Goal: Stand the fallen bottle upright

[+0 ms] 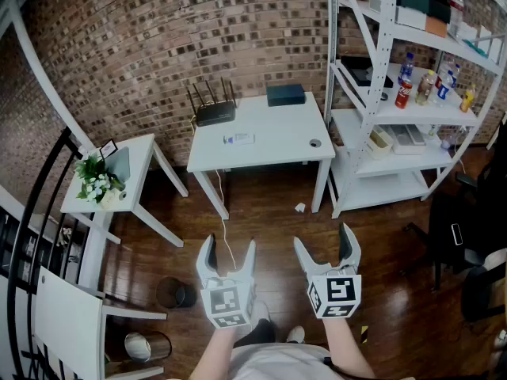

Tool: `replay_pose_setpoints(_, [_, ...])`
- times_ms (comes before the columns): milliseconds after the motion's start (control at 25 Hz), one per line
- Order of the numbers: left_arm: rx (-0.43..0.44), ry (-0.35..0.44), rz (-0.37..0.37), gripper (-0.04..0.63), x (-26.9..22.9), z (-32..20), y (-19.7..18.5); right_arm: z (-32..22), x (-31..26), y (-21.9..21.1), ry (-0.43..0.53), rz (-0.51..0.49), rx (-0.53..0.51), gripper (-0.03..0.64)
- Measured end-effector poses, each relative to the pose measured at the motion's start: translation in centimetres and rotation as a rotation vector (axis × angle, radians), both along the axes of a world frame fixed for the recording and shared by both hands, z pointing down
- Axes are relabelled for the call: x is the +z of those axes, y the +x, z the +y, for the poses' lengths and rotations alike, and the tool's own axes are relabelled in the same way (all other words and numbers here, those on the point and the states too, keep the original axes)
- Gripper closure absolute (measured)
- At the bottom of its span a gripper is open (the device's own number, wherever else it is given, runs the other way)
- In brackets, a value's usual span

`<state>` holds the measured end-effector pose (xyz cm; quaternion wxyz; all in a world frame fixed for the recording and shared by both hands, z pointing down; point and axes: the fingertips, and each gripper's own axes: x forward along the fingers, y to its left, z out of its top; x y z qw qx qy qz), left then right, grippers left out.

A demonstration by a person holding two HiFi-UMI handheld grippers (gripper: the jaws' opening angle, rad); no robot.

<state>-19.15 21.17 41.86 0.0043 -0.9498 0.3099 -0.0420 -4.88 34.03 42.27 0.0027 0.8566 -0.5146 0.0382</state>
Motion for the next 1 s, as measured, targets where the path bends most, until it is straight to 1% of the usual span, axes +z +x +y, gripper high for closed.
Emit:
replay_pose_setpoints(120, [-0.017,-0.008,0.007,0.222,0.1,-3.2,-0.1,-3.7,-0.1,-0.1,0.004,-0.006,-0.03,0.184])
replay_pose_setpoints(280, [-0.018,-0.024,-0.008,0.239,0.6,-7.4,0.3,-8.4,-0.6,0.1,0.003,0.008,-0.053,0.184])
replay_pose_setpoints(440, [-0.019,-0.035,0.032,0.239,0.0,-11.8,0.8,-13.2,-1.3,0.4,-0.003,0.021,-0.078,0.184])
replay_pose_setpoints(640, [-0.014,-0.064,0.045,0.239,0.3,-15.9,0.9,-17.4,-0.8,0.4,-0.03,0.002,-0.084,0.184])
replay_pose_setpoints(720, [-0.018,-0.077,0.056,0.262,0.1,-17.5,1.2,-19.1,-0.6,0.3,-0.046,0.009,-0.1,0.184])
replay_pose_setpoints(880, [-0.002,-0.093,0.055,0.261,0.7,-19.8,3.2,-21.9,1.2,1.2,-0.099,-0.004,-0.125,0.184])
replay_pose_setpoints(1000, [-0.01,-0.092,0.051,0.261,1.8,-21.5,5.5,-24.6,1.5,4.0,-0.09,0.001,-0.148,0.184])
